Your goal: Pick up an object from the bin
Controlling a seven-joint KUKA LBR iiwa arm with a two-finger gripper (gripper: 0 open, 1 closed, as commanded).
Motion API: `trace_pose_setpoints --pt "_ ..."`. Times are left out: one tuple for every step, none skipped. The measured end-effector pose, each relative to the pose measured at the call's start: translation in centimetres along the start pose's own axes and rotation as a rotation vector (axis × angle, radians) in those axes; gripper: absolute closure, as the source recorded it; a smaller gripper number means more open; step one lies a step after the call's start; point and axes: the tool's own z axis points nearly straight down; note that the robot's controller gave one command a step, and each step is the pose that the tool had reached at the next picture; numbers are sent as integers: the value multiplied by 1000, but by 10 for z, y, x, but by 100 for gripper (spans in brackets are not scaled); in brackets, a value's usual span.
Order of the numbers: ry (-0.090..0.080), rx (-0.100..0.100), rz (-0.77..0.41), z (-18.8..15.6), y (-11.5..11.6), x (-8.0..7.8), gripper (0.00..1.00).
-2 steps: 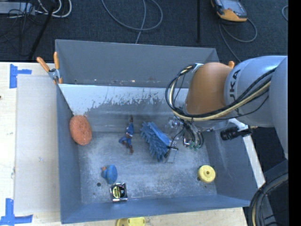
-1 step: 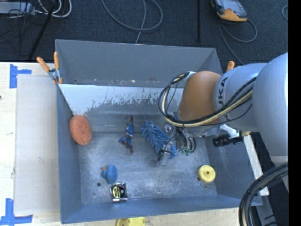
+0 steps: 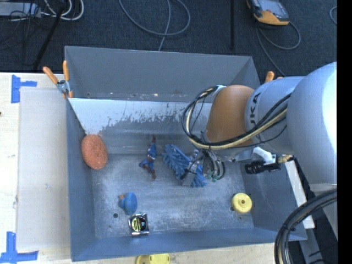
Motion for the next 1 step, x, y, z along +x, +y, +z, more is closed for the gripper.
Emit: trace_pose_setpoints --pt "0 0 8 -1 0 0 100"
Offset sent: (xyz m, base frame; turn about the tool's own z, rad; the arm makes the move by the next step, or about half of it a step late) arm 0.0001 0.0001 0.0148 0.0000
